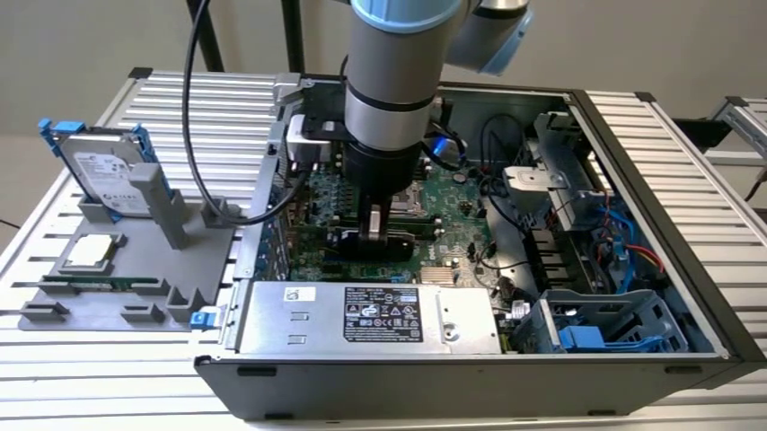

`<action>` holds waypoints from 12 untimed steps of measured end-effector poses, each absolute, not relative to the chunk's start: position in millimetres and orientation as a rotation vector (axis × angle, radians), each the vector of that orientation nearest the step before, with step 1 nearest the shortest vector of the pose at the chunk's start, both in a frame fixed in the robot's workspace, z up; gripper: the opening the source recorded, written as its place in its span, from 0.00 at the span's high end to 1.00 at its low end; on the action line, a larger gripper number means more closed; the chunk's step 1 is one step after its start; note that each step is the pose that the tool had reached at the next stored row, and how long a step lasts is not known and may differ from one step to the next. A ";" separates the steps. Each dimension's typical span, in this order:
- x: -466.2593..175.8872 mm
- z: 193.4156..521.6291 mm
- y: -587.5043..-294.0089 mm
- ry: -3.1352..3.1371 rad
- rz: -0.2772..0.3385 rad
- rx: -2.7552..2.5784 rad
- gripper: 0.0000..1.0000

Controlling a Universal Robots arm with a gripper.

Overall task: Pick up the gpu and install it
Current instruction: 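Insert the gpu into the slot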

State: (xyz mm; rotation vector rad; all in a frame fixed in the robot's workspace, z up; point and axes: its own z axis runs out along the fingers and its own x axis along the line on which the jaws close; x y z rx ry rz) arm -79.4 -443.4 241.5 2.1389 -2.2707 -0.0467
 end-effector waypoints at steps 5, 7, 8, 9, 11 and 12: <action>-79.4 241.4 -443.3 -2.271 -0.046 2.139 1.00; -79.3 241.4 -443.4 -2.271 -0.046 2.139 1.00; -79.3 241.4 -443.4 -2.271 -0.046 2.139 1.00; -79.3 241.4 -443.4 -2.271 -0.046 2.139 1.00; -79.3 241.3 -443.4 -2.271 -0.046 2.139 1.00; -79.3 241.4 -443.4 -2.271 -0.046 2.139 1.00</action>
